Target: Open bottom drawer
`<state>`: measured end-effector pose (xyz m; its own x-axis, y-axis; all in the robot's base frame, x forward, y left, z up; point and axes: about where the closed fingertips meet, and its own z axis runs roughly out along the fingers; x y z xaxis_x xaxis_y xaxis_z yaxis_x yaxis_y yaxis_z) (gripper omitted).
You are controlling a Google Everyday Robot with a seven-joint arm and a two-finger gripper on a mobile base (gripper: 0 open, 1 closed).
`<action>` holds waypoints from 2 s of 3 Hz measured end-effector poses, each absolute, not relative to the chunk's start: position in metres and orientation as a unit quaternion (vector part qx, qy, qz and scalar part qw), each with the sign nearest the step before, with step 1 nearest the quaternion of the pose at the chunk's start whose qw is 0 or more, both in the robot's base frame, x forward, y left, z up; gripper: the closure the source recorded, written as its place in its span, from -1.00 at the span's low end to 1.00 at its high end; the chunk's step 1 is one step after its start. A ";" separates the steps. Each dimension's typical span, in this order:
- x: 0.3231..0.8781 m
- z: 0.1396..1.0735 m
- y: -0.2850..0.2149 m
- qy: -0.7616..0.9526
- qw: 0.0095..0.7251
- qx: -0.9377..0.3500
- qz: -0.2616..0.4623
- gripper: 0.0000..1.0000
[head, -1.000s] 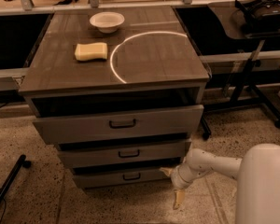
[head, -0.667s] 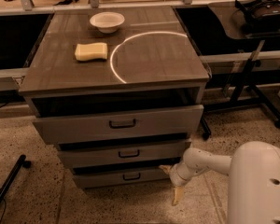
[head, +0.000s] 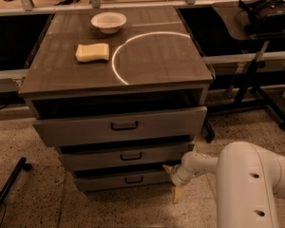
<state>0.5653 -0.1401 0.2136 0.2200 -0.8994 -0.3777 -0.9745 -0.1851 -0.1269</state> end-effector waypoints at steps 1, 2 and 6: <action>0.573 0.201 -0.142 0.625 0.168 -0.757 0.089 -1.00; 0.581 0.193 -0.145 0.631 0.166 -0.755 0.072 -1.00; 0.592 0.162 -0.131 0.623 0.161 -0.761 0.082 -0.08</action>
Offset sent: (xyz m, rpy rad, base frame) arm 0.0284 -0.0097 -0.0258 -0.0868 -0.0756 -0.0698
